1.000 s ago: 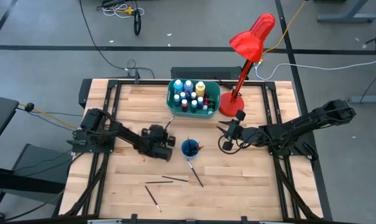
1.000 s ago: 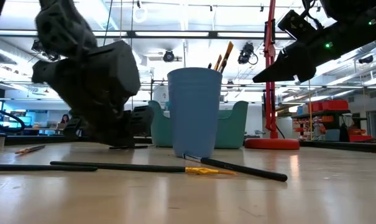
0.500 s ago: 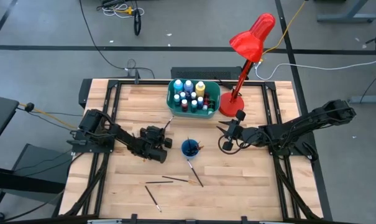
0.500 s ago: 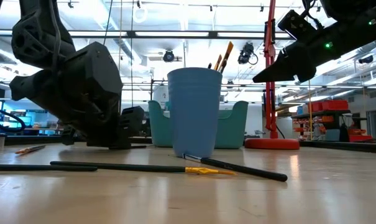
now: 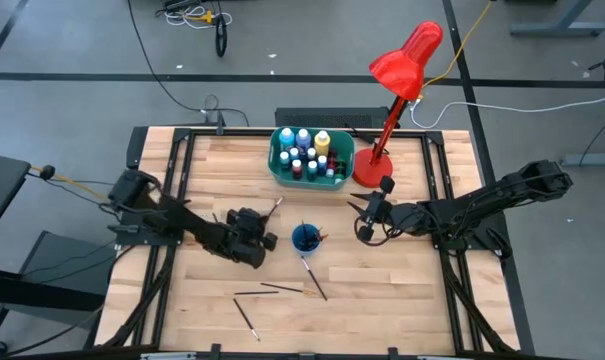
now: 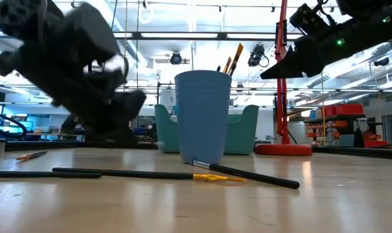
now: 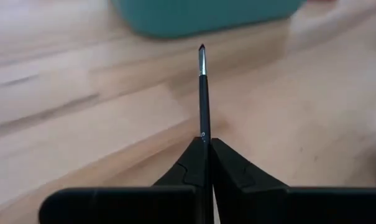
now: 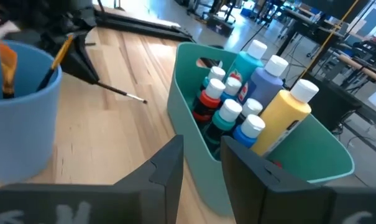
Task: Pick & Place Paint Supplies
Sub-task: Put the silver paint brush into the blue cup
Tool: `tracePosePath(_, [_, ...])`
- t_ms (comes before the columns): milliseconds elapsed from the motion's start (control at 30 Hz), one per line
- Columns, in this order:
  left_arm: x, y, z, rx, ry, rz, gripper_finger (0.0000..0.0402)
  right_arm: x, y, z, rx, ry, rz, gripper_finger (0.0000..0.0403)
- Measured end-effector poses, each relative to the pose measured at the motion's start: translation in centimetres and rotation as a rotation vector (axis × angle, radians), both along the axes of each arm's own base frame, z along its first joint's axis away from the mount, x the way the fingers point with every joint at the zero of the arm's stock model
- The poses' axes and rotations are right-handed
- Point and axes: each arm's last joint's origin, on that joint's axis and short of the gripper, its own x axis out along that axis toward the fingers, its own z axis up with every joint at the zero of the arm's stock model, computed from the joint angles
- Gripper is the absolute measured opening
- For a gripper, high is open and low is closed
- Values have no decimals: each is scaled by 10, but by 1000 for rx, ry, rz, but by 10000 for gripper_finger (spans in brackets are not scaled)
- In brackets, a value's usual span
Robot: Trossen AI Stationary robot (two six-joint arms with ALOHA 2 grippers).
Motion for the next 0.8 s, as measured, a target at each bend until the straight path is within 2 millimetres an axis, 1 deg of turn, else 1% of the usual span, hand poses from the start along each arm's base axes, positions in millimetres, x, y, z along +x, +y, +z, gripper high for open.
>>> tracePosePath(100, [-6, -5, 15, 18, -25, -17, 12, 0, 0, 1, 22, -19, -4, 110])
tracePosePath(200, [-12, -17, 32, 36, -86, -48, 12, 1, 1, 3, 38, -45, 17, 110])
tracePosePath(300, [-21, -32, 46, 95, -143, -93, 12, 2, 4, 5, 92, -80, 92, 110])
tracePosePath(467, [-38, -58, 69, 262, -251, -123, 12, 6, 9, 14, 180, -172, 253, 110])
tracePosePath(600, [-40, -79, 88, 389, -316, -101, 12, 7, 14, 20, 293, -244, 399, 110])
tracePosePath(700, [-32, -89, 104, 394, -315, -128, 12, 8, 17, 27, 343, -307, 521, 110])
tracePosePath(800, [-22, -92, 118, 394, -304, -162, 12, 8, 20, 35, 356, -384, 614, 110])
